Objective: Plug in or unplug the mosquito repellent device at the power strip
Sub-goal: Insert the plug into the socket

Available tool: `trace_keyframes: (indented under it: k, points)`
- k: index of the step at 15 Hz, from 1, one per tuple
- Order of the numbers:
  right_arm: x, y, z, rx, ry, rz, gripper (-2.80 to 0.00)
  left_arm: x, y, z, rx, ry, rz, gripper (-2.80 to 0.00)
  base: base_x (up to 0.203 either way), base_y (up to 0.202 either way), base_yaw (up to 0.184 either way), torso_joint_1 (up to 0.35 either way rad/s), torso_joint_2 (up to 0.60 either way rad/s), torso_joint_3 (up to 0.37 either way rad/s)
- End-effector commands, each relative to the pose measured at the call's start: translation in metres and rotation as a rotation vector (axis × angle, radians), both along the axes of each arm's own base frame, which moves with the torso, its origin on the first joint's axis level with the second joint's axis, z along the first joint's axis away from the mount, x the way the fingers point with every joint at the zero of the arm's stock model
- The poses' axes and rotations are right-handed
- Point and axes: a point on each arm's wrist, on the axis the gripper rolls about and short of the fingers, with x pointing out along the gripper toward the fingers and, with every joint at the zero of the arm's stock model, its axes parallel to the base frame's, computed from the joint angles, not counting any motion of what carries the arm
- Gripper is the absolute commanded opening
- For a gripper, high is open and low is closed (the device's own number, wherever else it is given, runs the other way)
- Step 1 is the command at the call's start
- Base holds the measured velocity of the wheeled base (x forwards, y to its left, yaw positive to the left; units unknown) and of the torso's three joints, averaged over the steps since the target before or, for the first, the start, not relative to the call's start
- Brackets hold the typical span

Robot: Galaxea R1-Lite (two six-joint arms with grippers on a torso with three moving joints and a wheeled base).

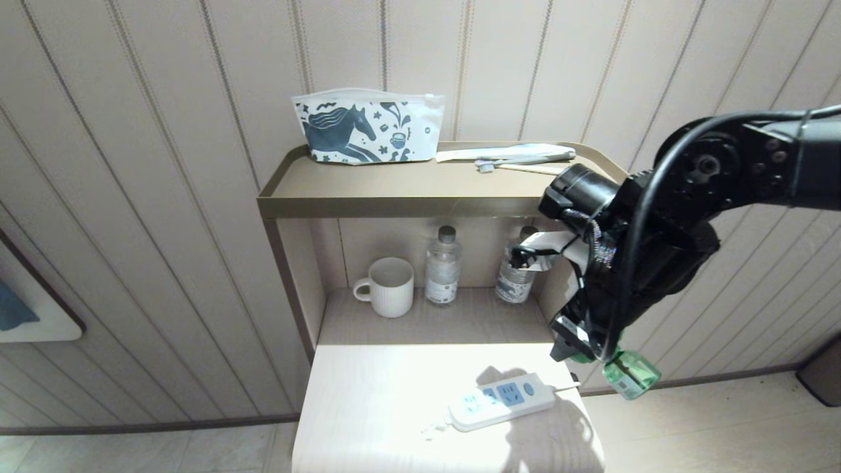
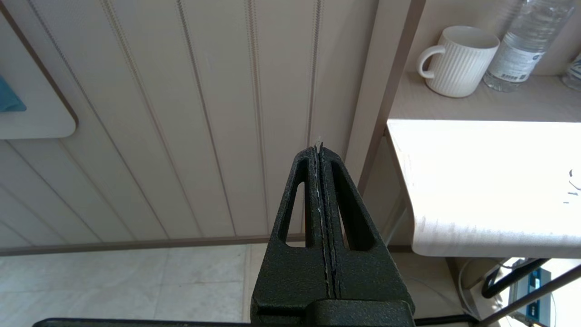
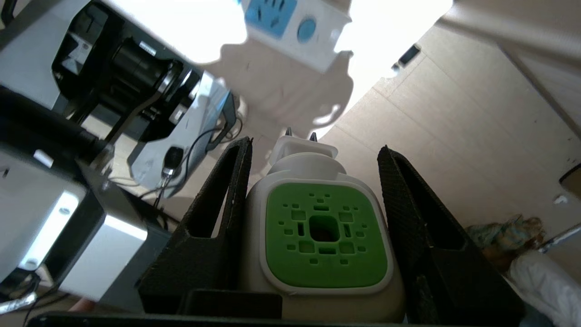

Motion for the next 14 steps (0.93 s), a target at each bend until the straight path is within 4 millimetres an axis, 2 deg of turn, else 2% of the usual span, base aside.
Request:
trace_keyframes:
  k: [1, 9, 14]
  points:
    - [0.023, 0.014, -0.031, -0.023, 0.047, 0.008, -2.80, 0.000, 0.000, 0.000, 0.000, 0.002, -0.001, -2.80, 0.000, 0.000, 0.000, 0.000, 0.00, 0.000]
    - [0.049, 0.034, -0.081, -0.061, 0.117, 0.063, -2.80, 0.000, 0.000, 0.000, 0.000, 0.001, -0.001, -2.80, 0.000, 0.000, 0.000, 0.000, 0.00, 0.000]
    - [0.050, 0.039, -0.103, -0.095, 0.140, 0.140, -2.80, 0.000, 0.000, 0.000, 0.000, 0.002, -0.001, -2.80, 0.000, 0.000, 0.000, 0.000, 0.00, 0.000]
